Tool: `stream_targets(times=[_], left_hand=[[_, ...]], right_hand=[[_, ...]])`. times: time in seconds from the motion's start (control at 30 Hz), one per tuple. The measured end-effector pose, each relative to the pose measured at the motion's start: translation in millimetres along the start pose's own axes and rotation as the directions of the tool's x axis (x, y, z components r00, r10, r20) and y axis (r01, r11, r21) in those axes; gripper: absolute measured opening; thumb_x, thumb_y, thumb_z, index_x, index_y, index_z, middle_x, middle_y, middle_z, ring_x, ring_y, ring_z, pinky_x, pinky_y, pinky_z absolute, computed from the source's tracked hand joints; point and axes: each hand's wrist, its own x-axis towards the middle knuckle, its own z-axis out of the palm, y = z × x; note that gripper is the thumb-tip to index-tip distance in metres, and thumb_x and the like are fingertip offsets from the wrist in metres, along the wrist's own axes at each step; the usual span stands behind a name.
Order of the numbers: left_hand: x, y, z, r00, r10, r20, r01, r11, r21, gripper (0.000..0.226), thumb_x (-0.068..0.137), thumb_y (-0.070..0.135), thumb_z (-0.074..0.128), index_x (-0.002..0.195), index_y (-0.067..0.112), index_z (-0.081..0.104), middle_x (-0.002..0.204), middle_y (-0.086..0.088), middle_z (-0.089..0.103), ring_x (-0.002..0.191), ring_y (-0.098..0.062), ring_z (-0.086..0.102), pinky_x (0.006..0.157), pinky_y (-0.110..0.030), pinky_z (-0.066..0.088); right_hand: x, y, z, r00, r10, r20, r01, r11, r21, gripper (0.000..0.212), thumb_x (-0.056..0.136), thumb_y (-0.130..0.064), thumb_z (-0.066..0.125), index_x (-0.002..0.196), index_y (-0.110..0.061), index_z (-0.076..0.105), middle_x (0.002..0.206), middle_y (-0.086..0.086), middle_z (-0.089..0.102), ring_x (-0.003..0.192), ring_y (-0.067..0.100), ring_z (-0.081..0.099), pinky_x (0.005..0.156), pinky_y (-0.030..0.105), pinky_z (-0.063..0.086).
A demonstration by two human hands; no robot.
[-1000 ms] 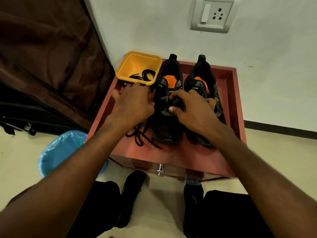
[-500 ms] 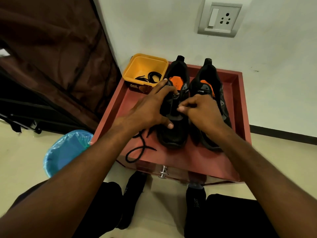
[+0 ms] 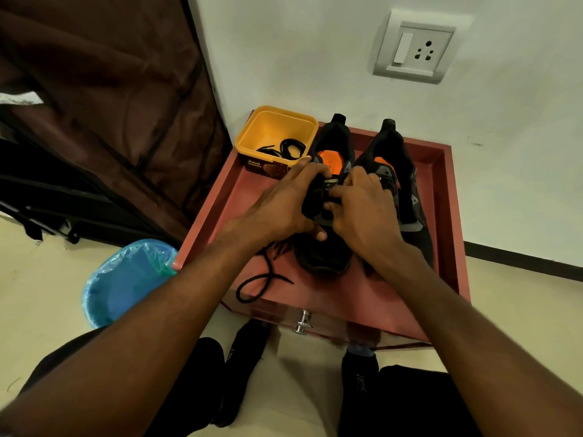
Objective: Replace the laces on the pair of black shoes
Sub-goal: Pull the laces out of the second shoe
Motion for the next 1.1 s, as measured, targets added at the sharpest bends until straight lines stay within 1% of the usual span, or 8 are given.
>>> stream_targets(times=[0.1,0.2,0.37,0.53,0.6,0.77,0.93,1.1], left_hand=[[-1,1,-1,1.000,0.009,-0.017,-0.009,1.000,-0.002,0.109,0.054,0.030,0.101,0.143,0.031,0.038,0.156,0.010,0.031,0.141,-0.020,0.042,0.091,-0.044,0.057],[-1,2,0,1.000,0.006,-0.023,-0.006,1.000,0.005,0.108,0.053,0.030,0.101,0.141,0.032,0.038,0.152,0.011,0.035,0.129,-0.019,0.048,0.080,-0.032,0.053],[0,5,-2,1.000,-0.021,-0.009,0.021,1.000,-0.009,0.109,0.053,0.029,0.102,0.141,0.033,0.037,0.152,0.011,0.037,0.120,-0.012,0.047,0.075,-0.023,0.044],[0,5,-2,1.000,-0.028,0.006,0.028,0.999,-0.029,0.107,0.055,0.028,0.102,0.141,0.031,0.037,0.150,0.009,0.039,0.122,-0.015,0.048,0.078,-0.025,0.044],[0,5,-2,1.000,-0.020,0.006,0.020,0.999,-0.028,0.108,0.056,0.029,0.101,0.143,0.030,0.036,0.151,0.008,0.038,0.122,-0.014,0.046,0.076,-0.022,0.042],[-1,1,-1,1.000,-0.008,-0.013,0.008,1.000,-0.011,0.112,0.057,0.032,0.100,0.148,0.028,0.035,0.153,0.008,0.039,0.119,-0.011,0.049,0.069,-0.015,0.041],[-1,-2,0,1.000,0.010,-0.019,-0.010,1.000,-0.017,0.110,0.058,0.029,0.099,0.148,0.028,0.036,0.153,0.007,0.039,0.120,-0.013,0.052,0.070,-0.017,0.045],[-1,0,-1,1.000,-0.002,-0.009,0.002,1.000,-0.019,0.109,0.058,0.032,0.099,0.147,0.031,0.036,0.153,0.009,0.037,0.120,-0.012,0.050,0.075,-0.021,0.048]], right_hand=[[0,-1,1,1.000,-0.002,-0.018,0.003,0.998,0.069,0.017,0.097,-0.026,0.068,0.108,-0.017,0.077,0.112,0.005,0.049,0.104,0.027,0.049,0.086,0.049,0.050],[1,6,-5,0.991,0.134,0.031,-0.133,0.876,0.464,0.009,0.094,-0.016,0.072,0.094,-0.014,0.081,0.096,-0.007,0.054,0.094,0.011,0.054,0.084,0.033,0.052],[-12,26,-33,0.959,0.128,0.252,-0.282,0.387,0.878,0.016,0.099,-0.004,0.063,0.094,-0.006,0.078,0.112,0.004,0.067,0.110,0.013,0.065,0.098,0.027,0.050],[-13,28,-31,0.928,0.112,0.355,-0.331,-0.188,0.925,0.026,0.099,-0.013,0.049,0.085,-0.007,0.070,0.113,0.022,0.072,0.115,0.033,0.067,0.105,0.042,0.045],[-7,15,-21,0.932,0.178,0.316,-0.313,-0.044,0.949,0.025,0.105,-0.020,0.052,0.093,-0.002,0.063,0.104,0.022,0.074,0.107,0.033,0.072,0.097,0.040,0.051],[-1,0,-5,0.994,0.103,-0.025,-0.060,0.734,0.677,0.041,0.094,-0.016,0.074,0.123,-0.020,0.045,0.082,0.003,0.064,0.072,0.013,0.067,0.068,0.029,0.058],[-1,-2,1,0.998,0.040,-0.041,-0.019,0.909,0.417,0.036,0.092,-0.019,0.075,0.123,-0.020,0.057,0.106,-0.005,0.046,0.087,0.010,0.051,0.068,0.017,0.043],[2,6,-4,0.990,0.075,0.116,-0.097,0.975,0.198,0.021,0.092,-0.030,0.075,0.113,-0.024,0.072,0.109,0.001,0.044,0.104,0.023,0.054,0.077,0.034,0.044]])
